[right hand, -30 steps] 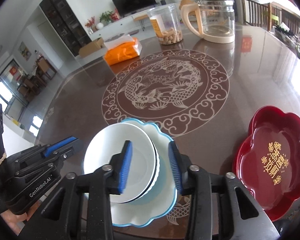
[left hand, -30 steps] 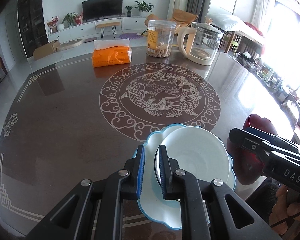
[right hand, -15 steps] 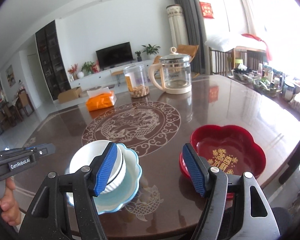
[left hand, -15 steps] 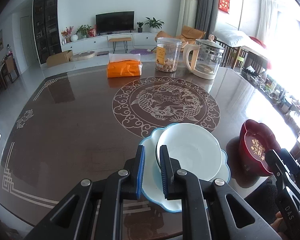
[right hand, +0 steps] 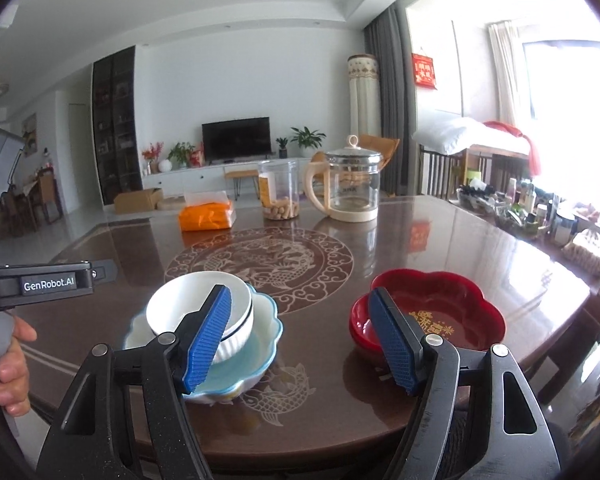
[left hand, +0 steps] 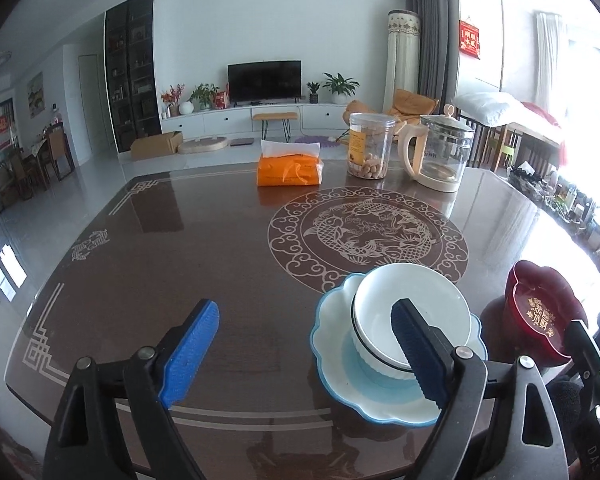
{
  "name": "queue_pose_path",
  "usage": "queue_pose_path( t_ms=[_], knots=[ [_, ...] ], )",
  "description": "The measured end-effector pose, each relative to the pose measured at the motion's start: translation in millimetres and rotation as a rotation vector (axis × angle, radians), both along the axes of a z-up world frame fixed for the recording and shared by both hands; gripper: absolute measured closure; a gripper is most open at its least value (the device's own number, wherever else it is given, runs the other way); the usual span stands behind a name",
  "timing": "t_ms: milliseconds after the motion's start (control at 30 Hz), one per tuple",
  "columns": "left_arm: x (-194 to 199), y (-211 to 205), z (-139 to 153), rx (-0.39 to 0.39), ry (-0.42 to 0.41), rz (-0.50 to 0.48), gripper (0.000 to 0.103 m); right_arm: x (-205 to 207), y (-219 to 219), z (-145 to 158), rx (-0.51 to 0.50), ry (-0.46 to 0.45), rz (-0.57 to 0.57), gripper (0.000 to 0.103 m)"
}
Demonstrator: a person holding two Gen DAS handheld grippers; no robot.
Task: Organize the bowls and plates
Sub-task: 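Move the right gripper toward the rim of the scalloped bowl stack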
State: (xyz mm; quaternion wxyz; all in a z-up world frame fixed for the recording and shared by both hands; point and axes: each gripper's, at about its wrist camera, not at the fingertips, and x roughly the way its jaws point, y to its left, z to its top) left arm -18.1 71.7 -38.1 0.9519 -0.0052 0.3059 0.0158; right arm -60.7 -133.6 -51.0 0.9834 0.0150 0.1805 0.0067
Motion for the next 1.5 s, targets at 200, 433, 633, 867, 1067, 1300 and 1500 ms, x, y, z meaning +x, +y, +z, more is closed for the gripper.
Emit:
queue_pose_path(
  t_ms=[200, 433, 633, 867, 1067, 1300, 1500],
  knots=[
    [4, 1, -13, -0.045, 0.099, -0.057, 0.014, -2, -9, -2, 0.043, 0.008, -0.034, 0.027],
    [1, 10, -17, -0.069, 0.127, -0.029, 0.014, -4, -12, -4, 0.046, 0.024, -0.058, 0.027],
    [3, 18, -31, -0.142, 0.202, -0.027, 0.014, -5, -11, -5, 0.036, 0.039, -0.069, 0.027],
    [-11, 11, -31, -0.051, 0.168, -0.035, 0.014, -5, -13, -2, 0.037, 0.055, -0.078, 0.027],
    [-10, 12, -28, -0.021, 0.193, -0.061, 0.014, -8, -12, 6, 0.0, 0.033, -0.098, 0.027],
    [-7, 13, -25, 0.007, 0.202, -0.043, 0.014, 6, 6, 8, -0.12, 0.105, -0.063, 0.026],
    [-1, 14, -33, 0.001, 0.256, -0.026, 0.014, 3, 12, 4, -0.112, 0.123, -0.026, 0.026]
  ],
)
